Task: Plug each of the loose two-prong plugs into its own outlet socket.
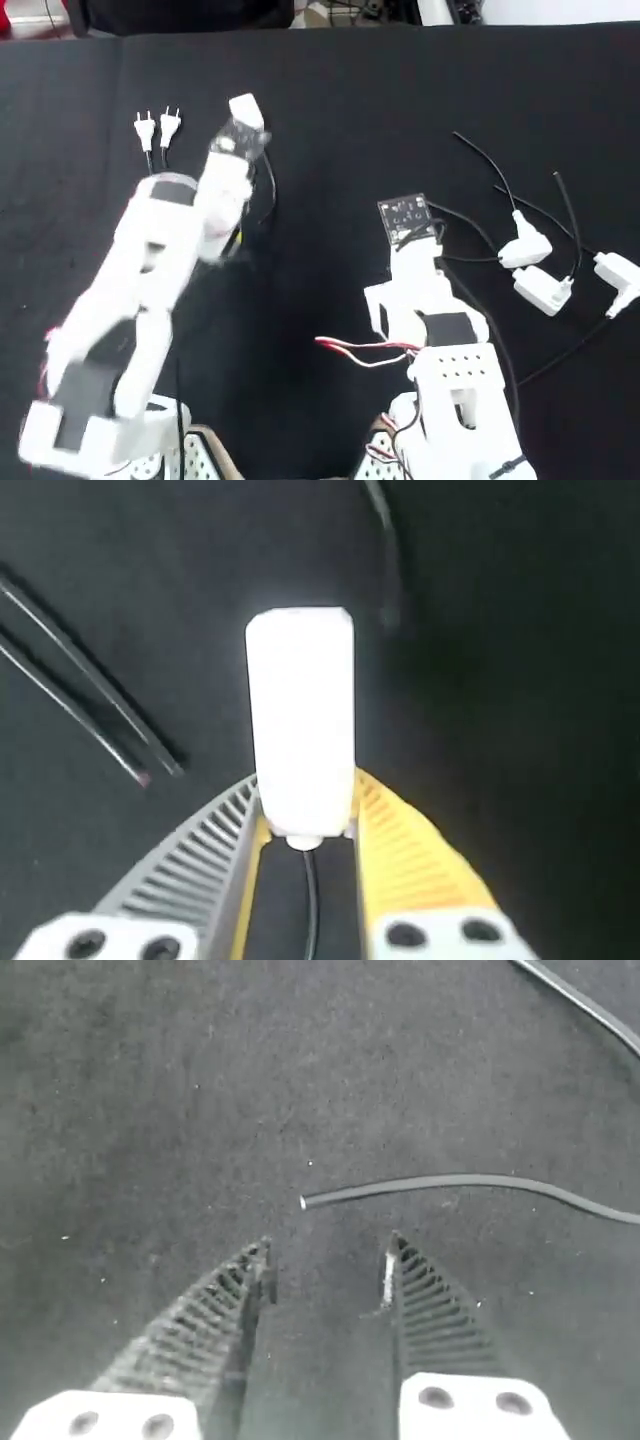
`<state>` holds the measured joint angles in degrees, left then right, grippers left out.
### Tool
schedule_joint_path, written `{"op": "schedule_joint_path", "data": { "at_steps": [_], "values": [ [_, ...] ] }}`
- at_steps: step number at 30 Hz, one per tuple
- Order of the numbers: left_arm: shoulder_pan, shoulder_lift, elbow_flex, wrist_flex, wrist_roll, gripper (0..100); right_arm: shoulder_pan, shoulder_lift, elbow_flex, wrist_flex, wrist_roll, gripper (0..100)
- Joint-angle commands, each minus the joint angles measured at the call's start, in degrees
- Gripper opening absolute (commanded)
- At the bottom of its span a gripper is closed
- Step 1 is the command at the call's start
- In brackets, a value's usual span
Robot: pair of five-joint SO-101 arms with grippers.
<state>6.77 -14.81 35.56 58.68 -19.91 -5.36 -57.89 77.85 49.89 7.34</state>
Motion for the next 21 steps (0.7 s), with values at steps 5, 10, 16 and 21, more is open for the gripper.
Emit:
{"op": "schedule_joint_path", "data": {
  "at_steps": [5, 10, 16, 21],
  "values": [
    [4.4, -8.2, 10.2, -1.4, -3.4, 3, 0.4, -0.8, 0.4, -0.4, 0.6, 16.7],
    [9.5, -8.6, 14.7, -1.3, -8.9, 3, 0.4, -0.8, 0.7, -0.4, 0.6, 16.7],
    [13.4, -18.0, 21.8, 3.5, -19.1, 3, 0.4, -0.8, 0.9, -0.4, 0.6, 16.7],
    [13.5, -29.7, 29.0, 1.4, -19.6, 3, 0.4, -0.8, 0.9, -0.4, 0.6, 16.7]
  ]
}}
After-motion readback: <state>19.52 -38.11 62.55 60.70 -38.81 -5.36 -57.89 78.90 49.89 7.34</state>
